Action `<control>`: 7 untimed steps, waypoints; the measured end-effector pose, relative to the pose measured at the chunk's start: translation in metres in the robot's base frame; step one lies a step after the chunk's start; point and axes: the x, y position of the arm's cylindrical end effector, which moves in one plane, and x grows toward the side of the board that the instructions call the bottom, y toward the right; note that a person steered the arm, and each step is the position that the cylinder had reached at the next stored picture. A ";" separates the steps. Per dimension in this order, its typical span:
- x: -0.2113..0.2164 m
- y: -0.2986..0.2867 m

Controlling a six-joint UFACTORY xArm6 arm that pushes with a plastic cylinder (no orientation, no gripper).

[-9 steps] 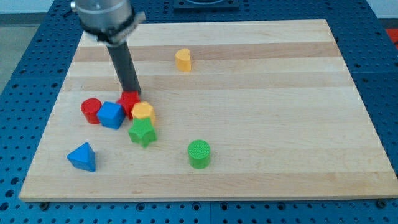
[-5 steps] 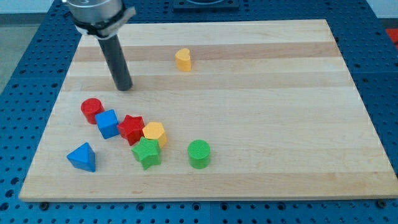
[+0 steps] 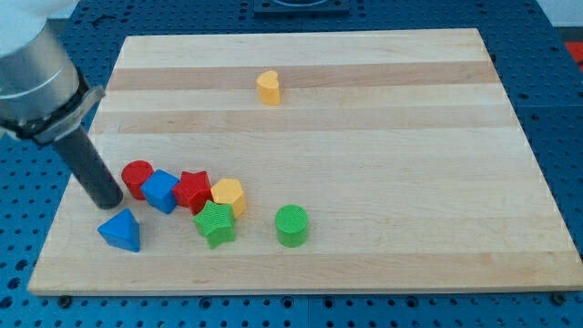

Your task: Slide red circle along with group of blocks right a bit

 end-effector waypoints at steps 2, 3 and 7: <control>0.021 -0.031; 0.010 -0.048; -0.051 0.031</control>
